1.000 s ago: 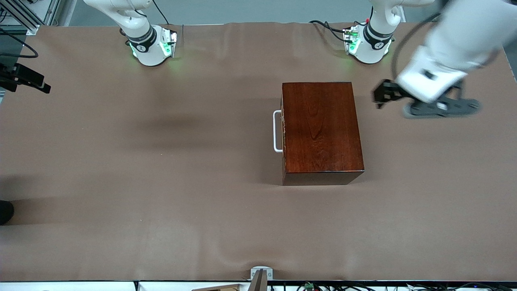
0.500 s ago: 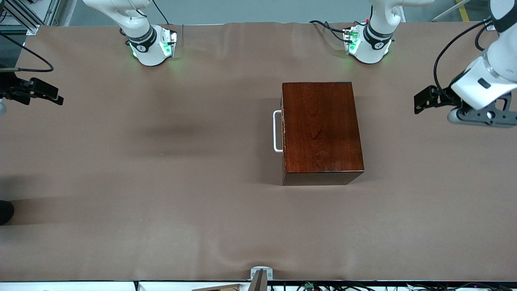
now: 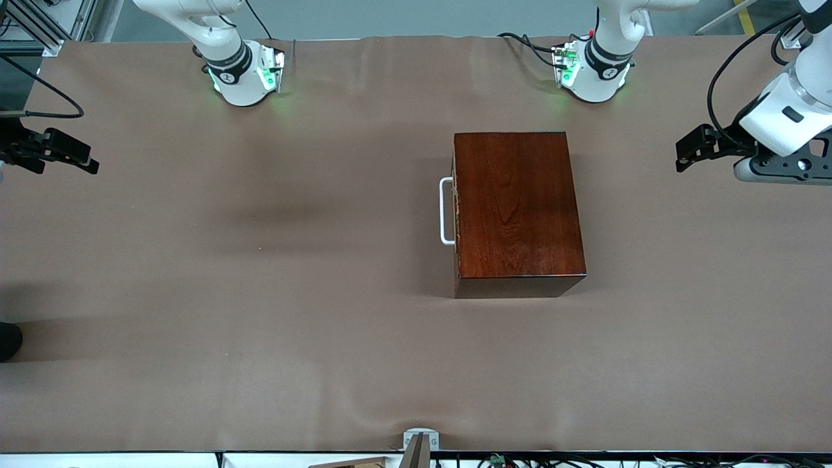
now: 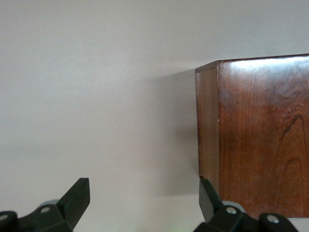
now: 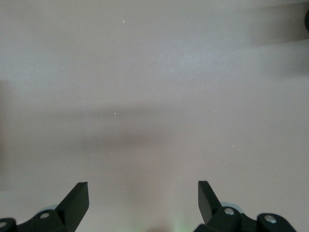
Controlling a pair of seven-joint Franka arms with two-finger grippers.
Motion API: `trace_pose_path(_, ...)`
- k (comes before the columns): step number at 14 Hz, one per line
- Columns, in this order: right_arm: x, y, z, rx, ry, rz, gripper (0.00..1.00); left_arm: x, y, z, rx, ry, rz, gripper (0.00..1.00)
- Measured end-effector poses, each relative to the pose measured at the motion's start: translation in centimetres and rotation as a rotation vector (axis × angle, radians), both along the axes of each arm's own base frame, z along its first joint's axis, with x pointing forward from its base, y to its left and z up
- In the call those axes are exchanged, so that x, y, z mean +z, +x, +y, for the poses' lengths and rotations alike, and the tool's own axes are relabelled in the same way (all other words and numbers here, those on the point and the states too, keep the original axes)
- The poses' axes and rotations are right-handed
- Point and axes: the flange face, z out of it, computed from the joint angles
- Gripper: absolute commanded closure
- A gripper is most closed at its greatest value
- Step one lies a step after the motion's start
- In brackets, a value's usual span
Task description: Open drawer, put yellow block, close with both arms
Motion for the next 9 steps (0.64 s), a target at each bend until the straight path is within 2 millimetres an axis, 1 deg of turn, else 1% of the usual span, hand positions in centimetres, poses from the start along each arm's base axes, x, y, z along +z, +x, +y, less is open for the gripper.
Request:
trace_pose_path(2, 0.0, -0.1, -0.2, -0.001, -0.009, 0.002, 0.0, 0.0, 0.0, 0.0, 0.005, 0.0, -0.001, 0.0)
trace_pose_path(6, 0.2, -0.2, -1.2, -0.002, -0.022, -0.001, 0.0, 0.0, 0.0, 0.0, 0.005, 0.0, -0.001, 0.0)
trace_pose_path(9, 0.3, -0.3, -1.3, 0.002, -0.022, -0.002, 0.0, 0.0, 0.1, 0.1, 0.006, 0.0, -0.001, 0.0)
